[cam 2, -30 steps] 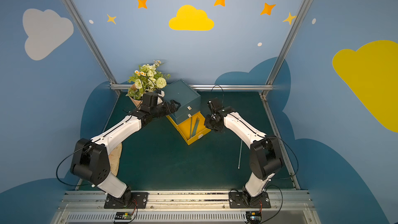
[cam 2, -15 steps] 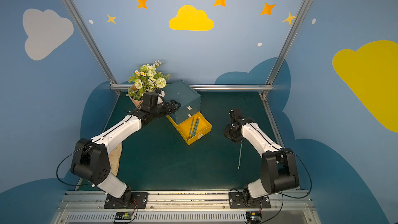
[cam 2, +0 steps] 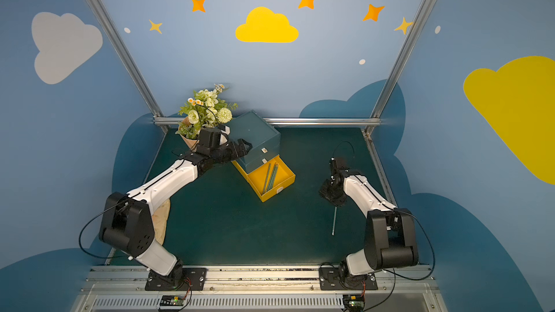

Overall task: Please place the pencils in the drawer according to their color
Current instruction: Pick up the pencil from the center of the board.

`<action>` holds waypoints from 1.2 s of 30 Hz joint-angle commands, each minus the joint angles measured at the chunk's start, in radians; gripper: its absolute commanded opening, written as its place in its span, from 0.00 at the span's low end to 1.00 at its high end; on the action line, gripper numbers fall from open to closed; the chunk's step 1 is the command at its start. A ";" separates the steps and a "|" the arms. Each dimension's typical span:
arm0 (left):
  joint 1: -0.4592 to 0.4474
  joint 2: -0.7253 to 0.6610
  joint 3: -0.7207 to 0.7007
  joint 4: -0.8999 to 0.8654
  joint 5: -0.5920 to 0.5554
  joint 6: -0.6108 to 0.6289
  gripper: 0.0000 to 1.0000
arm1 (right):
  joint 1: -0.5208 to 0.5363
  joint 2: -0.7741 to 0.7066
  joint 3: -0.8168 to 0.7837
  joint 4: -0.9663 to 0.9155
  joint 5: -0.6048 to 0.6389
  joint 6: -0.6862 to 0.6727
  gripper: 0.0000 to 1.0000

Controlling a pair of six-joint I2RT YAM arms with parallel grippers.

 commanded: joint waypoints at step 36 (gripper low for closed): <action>-0.022 0.102 -0.013 -0.125 0.039 0.022 1.00 | -0.128 0.075 -0.096 0.002 -0.014 -0.013 0.42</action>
